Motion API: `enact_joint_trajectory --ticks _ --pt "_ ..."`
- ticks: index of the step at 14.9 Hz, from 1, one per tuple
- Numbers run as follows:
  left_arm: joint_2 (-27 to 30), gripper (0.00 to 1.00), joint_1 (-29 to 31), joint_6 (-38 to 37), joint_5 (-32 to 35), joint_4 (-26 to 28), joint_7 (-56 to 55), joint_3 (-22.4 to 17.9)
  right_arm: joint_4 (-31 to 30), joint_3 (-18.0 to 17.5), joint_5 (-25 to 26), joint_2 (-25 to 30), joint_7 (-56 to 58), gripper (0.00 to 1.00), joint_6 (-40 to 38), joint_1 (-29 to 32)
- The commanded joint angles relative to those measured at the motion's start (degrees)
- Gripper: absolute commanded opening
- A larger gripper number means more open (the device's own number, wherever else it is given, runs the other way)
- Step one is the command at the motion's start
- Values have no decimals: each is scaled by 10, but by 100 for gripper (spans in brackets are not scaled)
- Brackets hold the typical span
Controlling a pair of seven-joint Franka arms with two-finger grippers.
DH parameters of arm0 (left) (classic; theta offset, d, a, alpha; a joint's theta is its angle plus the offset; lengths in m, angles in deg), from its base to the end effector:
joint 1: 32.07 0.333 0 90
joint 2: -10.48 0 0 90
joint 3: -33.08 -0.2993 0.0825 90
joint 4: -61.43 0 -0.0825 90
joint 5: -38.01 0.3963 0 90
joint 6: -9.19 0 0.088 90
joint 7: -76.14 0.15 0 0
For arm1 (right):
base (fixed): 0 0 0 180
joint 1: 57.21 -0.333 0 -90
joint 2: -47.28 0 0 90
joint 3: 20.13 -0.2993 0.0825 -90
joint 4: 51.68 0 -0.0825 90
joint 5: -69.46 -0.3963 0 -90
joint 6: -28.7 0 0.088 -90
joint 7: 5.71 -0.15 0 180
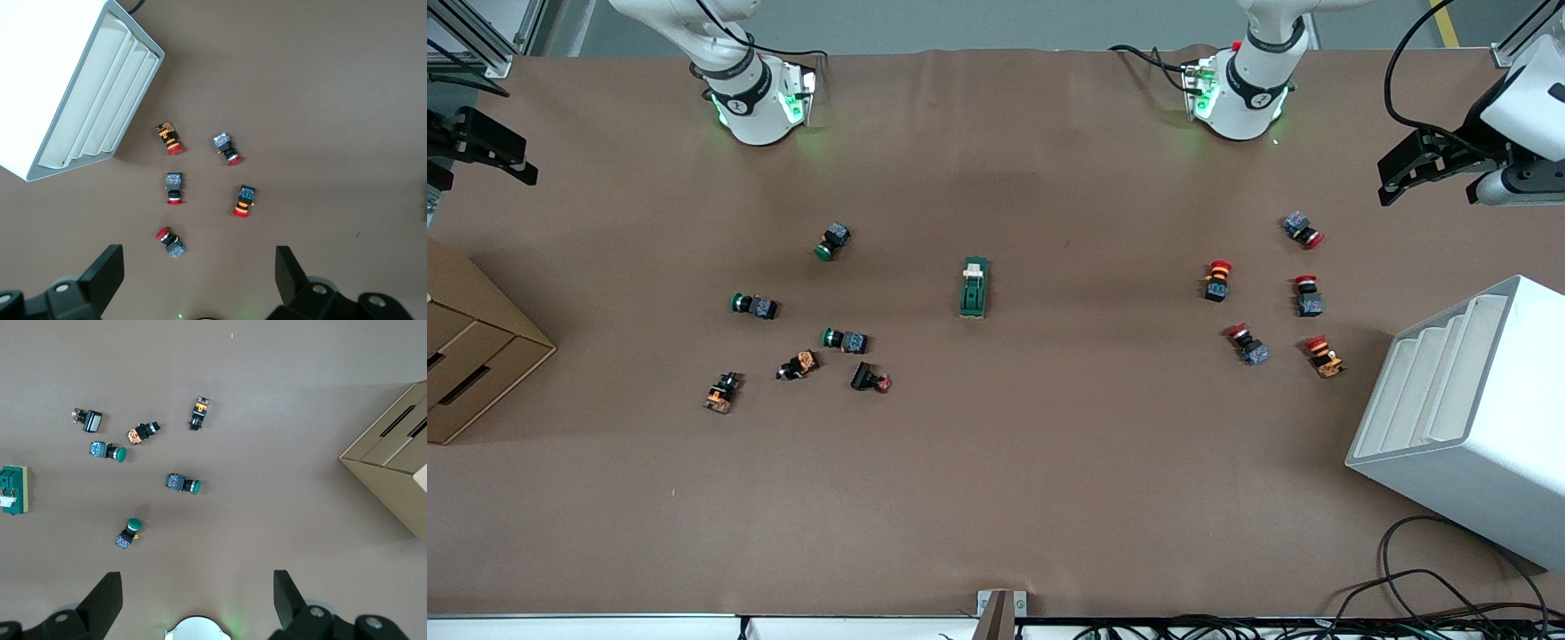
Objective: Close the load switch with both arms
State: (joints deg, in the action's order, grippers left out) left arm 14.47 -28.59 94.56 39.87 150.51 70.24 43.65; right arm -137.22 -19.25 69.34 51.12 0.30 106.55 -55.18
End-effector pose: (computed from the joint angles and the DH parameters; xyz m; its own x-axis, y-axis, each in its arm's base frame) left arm 0.5344 -0.0646 0.6034 0.9998 -0.0179 0.0084 -0.0175 -0.9989 -0.0445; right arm 0.5196 -0.0263 0.6204 0.9963 0.0547 -0.0665 0.0542 -0.9985 -0.0101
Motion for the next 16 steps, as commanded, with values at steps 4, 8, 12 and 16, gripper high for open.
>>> enact_joint_trajectory --ticks 4,8,12,16 --pt "-3 100 1 5 2 -7 11 1 -4 -2 7 5 5 100 1 0" --pt "-41 100 -29 7 -22 -15 6 14 -4 -2 7 5 5 100 1 0" --pt "-82 100 -89 69 -21 18 -72 50 -4 -3 6 5 3 100 5 0" --pt "-147 100 -174 183 -15 64 -300 68 -5 -2 -5 5 -14 100 5 2"
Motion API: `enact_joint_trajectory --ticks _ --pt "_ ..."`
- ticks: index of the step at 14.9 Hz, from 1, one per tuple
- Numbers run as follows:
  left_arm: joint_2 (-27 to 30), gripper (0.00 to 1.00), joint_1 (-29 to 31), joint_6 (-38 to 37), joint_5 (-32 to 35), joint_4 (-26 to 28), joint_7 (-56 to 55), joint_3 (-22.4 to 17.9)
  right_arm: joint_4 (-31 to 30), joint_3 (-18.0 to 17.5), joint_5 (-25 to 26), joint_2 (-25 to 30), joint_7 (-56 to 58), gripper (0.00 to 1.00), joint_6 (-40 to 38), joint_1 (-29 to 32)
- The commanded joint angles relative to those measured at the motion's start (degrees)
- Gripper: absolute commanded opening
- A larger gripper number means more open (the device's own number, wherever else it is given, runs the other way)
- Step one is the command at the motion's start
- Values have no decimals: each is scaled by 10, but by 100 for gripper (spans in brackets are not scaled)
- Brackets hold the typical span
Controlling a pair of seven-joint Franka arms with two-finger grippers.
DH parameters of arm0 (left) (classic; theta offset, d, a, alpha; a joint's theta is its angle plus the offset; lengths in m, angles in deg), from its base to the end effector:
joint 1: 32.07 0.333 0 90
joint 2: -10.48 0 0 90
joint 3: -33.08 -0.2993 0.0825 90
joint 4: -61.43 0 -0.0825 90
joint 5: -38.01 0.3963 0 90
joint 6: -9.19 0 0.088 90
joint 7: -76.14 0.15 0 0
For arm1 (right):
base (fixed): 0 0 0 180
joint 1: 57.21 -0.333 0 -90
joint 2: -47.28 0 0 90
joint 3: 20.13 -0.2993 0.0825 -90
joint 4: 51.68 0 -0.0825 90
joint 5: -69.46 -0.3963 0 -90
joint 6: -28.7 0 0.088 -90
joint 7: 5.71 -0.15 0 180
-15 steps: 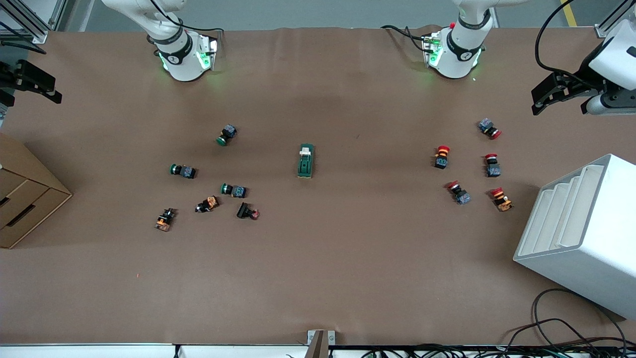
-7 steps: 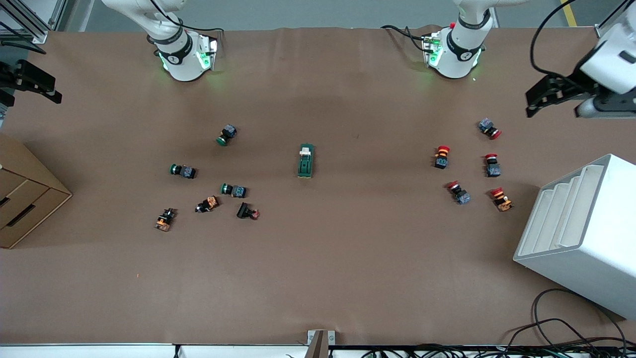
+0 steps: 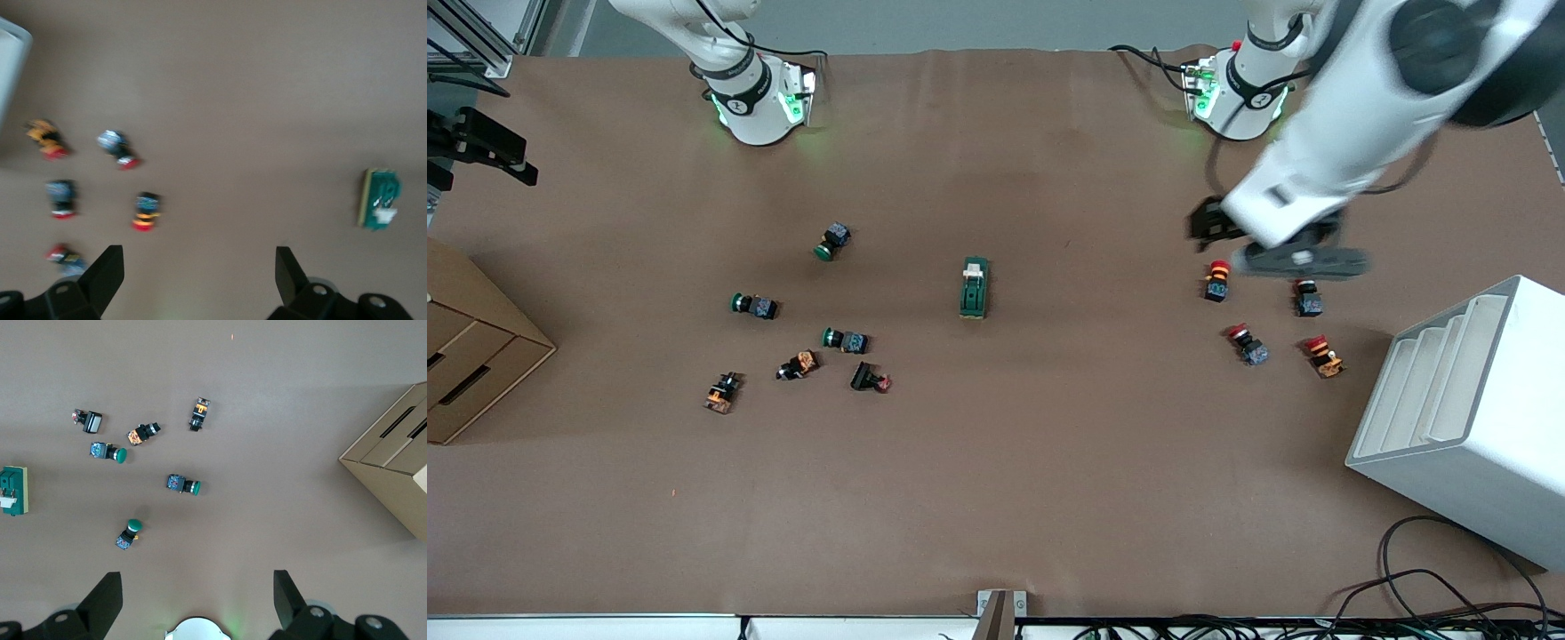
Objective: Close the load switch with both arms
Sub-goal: 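Move the left gripper over the green load switch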
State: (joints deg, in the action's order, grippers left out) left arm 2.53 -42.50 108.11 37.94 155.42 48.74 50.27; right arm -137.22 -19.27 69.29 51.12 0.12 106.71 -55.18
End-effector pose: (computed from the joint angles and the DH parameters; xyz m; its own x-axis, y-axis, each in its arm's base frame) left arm 0.5411 -0.2753 0.4659 0.9982 -0.0023 -0.0607 -0.0014 -0.9999 0.0159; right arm 0.5200 -0.0260 0.6206 0.9966 0.0521 -0.0636 0.0515 -0.9986 -0.0105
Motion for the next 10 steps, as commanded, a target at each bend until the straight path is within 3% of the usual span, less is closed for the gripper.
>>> enact_joint_trajectory --ticks 1,3,7,10 --pt "-44 100 -65 77 4 19 -136 2 -5 -2 -5 5 -29 100 3 2" --pt "-85 100 -126 125 6 20 -257 1 -5 -2 -5 5 -37 100 5 0" --pt "-153 100 -211 233 49 20 -387 1 -5 -2 -6 5 -29 100 12 0" --pt "-194 100 -253 247 112 20 -432 1 -5 -2 -6 5 -21 100 17 0"
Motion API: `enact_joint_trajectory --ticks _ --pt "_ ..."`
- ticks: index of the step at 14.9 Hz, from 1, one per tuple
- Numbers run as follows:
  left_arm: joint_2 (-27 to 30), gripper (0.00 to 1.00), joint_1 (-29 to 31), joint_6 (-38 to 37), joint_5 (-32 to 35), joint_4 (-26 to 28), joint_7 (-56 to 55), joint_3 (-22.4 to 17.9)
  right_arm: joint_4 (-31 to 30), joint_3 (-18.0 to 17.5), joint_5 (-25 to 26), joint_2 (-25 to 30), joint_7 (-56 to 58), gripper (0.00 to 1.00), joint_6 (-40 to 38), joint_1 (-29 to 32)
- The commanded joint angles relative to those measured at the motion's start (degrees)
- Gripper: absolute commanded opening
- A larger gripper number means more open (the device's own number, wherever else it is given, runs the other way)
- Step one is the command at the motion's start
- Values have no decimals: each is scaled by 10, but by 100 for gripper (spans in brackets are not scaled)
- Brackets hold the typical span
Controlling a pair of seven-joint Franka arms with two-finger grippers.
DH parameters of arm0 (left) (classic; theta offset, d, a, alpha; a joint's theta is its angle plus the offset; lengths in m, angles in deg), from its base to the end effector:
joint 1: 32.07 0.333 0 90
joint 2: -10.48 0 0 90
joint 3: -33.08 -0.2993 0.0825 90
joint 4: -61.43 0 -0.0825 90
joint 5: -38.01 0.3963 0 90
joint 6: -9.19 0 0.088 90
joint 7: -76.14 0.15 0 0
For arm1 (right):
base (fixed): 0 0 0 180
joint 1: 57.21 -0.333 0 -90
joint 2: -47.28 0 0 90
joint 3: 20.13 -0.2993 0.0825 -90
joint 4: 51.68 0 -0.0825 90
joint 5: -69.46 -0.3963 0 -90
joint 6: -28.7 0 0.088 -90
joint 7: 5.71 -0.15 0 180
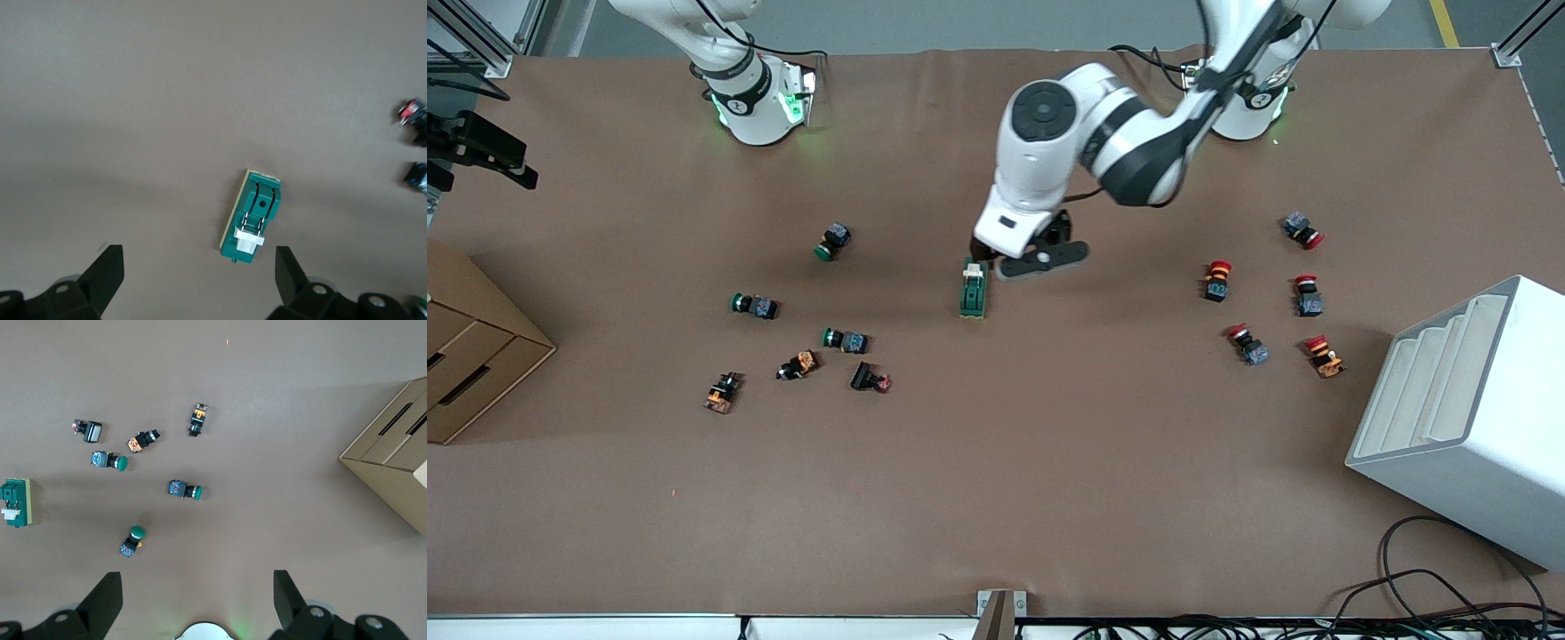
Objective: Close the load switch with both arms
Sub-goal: 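Move the left gripper over the green load switch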
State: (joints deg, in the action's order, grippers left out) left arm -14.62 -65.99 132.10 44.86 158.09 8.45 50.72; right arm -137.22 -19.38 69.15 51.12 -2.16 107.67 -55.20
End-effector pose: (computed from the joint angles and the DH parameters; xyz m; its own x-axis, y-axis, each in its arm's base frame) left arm 0.4368 -0.5135 0.2942 0.9693 0.2459 -0.0077 0.2459 -0.9680 0.0496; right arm 0.5227 -0.0245 0.6220 0.9988 0.0149 -0.0472 0.0145 -0.9999 -0.0092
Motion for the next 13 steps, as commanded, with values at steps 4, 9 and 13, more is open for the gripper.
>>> enact_joint_trajectory --ticks 4,9,13 --pt "-63 99 -63 46 124 -6 -118 -3 -5 -1 -17 5 1 100 7 1" --pt "-113 99 -114 81 287 -7 -229 -2 -5 -1 -16 5 3 100 -1 0" --pt "-145 98 -149 90 391 -1 -250 -3 -2 0 -11 5 3 100 -2 0"
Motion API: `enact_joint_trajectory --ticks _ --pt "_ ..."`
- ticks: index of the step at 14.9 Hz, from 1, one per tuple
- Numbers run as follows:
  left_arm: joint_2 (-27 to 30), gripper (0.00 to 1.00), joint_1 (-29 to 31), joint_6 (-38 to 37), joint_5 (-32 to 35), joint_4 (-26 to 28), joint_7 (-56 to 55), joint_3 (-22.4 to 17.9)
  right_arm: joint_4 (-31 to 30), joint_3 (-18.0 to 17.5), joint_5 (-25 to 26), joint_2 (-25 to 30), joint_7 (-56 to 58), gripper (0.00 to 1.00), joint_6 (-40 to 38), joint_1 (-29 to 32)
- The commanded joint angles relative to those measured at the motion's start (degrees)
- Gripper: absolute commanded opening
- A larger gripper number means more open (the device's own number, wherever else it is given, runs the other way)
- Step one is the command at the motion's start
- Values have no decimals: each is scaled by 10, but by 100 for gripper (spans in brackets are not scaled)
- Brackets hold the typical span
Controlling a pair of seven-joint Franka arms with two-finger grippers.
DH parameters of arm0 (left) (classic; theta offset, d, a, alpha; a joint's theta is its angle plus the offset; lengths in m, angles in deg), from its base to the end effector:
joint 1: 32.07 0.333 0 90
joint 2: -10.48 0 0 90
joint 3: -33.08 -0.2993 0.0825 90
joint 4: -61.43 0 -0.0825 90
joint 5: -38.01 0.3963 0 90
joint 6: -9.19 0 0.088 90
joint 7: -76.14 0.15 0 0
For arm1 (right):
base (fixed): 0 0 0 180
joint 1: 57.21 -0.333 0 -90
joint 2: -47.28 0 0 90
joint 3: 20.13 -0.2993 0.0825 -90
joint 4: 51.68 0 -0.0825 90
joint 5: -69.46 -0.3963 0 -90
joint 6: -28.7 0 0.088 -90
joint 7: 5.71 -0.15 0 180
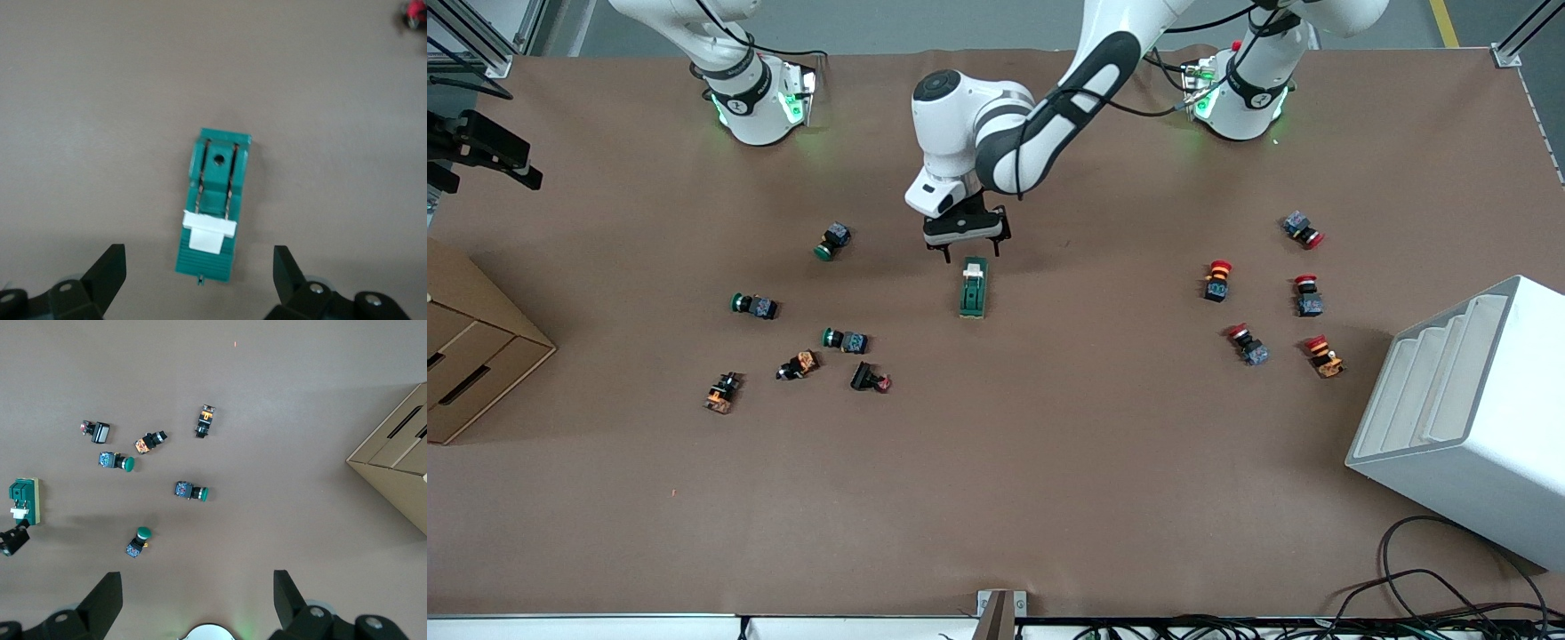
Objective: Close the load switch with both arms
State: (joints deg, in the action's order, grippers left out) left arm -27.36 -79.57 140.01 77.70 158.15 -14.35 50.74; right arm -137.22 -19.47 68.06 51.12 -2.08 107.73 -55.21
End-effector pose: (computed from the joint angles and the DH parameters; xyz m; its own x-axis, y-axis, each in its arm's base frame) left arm 0.3274 -0.5961 0.1652 0.9489 0.0243 0.3146 0.0484 -0.9965 -0.0688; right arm 0.5230 -0.0205 0.6221 0.9988 0.0217 -0.0449 0.0204 -0.9994 -0.0278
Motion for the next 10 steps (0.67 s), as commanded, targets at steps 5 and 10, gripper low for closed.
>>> enact_joint_trajectory --ticks 5,10 --pt "-50 98 -32 30 281 28 -155 -3 0 2 1 -14 1 100 2 7" --pt "-43 98 -31 30 313 65 -199 -3 2 2 10 -107 1 100 56 2"
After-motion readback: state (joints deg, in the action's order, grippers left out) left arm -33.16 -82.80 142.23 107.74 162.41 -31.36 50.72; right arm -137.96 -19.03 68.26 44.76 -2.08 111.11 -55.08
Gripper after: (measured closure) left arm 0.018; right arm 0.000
